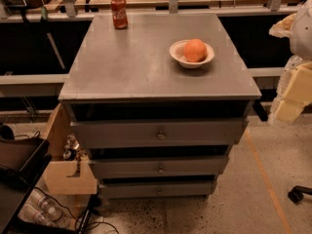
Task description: Pick orange from paper bowl and place on counter
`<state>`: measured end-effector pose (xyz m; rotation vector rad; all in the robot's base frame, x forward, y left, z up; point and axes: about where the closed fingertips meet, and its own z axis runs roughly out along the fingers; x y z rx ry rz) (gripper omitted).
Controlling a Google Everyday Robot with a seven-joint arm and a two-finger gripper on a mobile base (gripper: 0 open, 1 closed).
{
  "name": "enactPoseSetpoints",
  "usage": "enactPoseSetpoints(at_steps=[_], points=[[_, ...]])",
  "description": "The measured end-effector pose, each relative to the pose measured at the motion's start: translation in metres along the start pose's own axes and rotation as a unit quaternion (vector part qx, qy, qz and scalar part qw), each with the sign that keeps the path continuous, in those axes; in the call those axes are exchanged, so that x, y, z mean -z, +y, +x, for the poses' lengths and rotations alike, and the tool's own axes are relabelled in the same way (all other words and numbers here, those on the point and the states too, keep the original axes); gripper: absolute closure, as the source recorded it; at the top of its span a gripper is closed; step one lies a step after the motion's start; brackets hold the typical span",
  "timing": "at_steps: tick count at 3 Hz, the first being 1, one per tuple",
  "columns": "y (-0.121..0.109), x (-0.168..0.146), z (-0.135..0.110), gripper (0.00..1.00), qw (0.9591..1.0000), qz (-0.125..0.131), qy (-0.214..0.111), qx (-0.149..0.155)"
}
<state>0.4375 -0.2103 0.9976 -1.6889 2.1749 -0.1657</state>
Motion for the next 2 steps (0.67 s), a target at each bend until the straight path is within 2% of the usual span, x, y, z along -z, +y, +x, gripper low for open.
enactPoseSetpoints(at_steps=[1, 2], points=[[0.000, 0.000, 0.000, 0.00, 1.0000, 0.000, 0.000, 0.000], [-0.038, -0.006, -0.013, 0.00, 0.9986, 0.015, -0.044, -0.026]])
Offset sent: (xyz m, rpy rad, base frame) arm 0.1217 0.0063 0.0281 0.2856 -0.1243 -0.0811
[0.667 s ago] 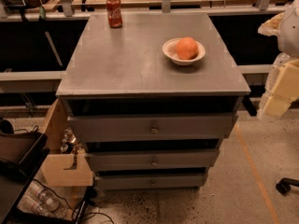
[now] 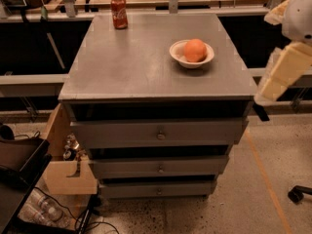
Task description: Pick orange from paper bowl and place on counter
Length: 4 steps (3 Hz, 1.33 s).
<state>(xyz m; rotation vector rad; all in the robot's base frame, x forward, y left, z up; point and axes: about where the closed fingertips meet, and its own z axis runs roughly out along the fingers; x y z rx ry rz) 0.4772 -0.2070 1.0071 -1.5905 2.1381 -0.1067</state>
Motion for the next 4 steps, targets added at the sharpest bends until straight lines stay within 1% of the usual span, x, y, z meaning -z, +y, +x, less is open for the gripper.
enactPoseSetpoints(at_steps=[1, 2, 3, 4], points=[[-0.066, -0.014, -0.032, 0.00, 0.9966, 0.042, -0.056, -0.044], [-0.128, -0.021, -0.068, 0.00, 0.9869, 0.097, -0.106, -0.072], [-0.171, -0.023, -0.096, 0.00, 0.9730, 0.159, -0.138, -0.094], [-0.183, -0.019, -0.103, 0.00, 0.9667, 0.181, -0.153, -0.098]])
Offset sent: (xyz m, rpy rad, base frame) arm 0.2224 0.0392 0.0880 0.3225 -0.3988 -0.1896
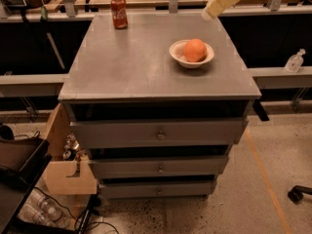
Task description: Pick orange from paper bowl and place on counter
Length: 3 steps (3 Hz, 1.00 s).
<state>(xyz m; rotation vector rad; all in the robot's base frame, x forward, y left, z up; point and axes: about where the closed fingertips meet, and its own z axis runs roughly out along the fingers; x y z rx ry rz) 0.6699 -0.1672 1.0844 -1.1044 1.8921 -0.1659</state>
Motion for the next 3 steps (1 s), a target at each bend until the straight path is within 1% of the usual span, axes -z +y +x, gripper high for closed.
enactPoseSetpoints(at_steps=[1, 2, 3], points=[[0.001, 0.000, 0.000, 0.00, 1.0000, -0.001, 0.001, 0.000], [0.001, -0.030, 0.001, 0.00, 0.9995, -0.024, -0.017, -0.009], [0.001, -0.064, 0.000, 0.00, 0.9982, -0.050, -0.030, -0.011]])
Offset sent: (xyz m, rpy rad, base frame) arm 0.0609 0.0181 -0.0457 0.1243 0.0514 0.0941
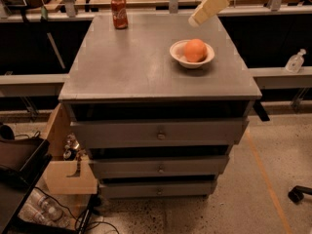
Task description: Pick orange from paper bowl and place on counter
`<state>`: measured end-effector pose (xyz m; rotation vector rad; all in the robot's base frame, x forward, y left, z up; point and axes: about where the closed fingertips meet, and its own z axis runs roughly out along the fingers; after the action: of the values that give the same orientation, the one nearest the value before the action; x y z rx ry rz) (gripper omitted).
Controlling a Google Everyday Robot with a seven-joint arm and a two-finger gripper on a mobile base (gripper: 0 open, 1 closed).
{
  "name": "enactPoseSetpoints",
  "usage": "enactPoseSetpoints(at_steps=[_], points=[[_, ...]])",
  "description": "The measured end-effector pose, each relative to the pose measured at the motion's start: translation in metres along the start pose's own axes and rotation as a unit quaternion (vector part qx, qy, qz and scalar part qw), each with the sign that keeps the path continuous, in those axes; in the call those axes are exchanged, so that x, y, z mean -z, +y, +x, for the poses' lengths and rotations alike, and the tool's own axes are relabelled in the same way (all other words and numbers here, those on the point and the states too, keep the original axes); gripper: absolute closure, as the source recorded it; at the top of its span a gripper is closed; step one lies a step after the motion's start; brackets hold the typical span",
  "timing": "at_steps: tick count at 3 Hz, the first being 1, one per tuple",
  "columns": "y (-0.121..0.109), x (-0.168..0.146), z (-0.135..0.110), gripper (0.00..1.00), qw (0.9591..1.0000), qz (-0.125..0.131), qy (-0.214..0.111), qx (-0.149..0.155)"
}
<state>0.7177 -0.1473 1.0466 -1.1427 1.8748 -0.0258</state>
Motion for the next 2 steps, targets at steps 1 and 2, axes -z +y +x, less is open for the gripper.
enactPoseSetpoints(at_steps=[1, 2], points=[[-0.003, -0.026, 0.007, 0.00, 0.9998, -0.019, -0.004, -0.007], [-0.006, -0.047, 0.021, 0.00, 0.9993, -0.034, 0.001, -0.019]])
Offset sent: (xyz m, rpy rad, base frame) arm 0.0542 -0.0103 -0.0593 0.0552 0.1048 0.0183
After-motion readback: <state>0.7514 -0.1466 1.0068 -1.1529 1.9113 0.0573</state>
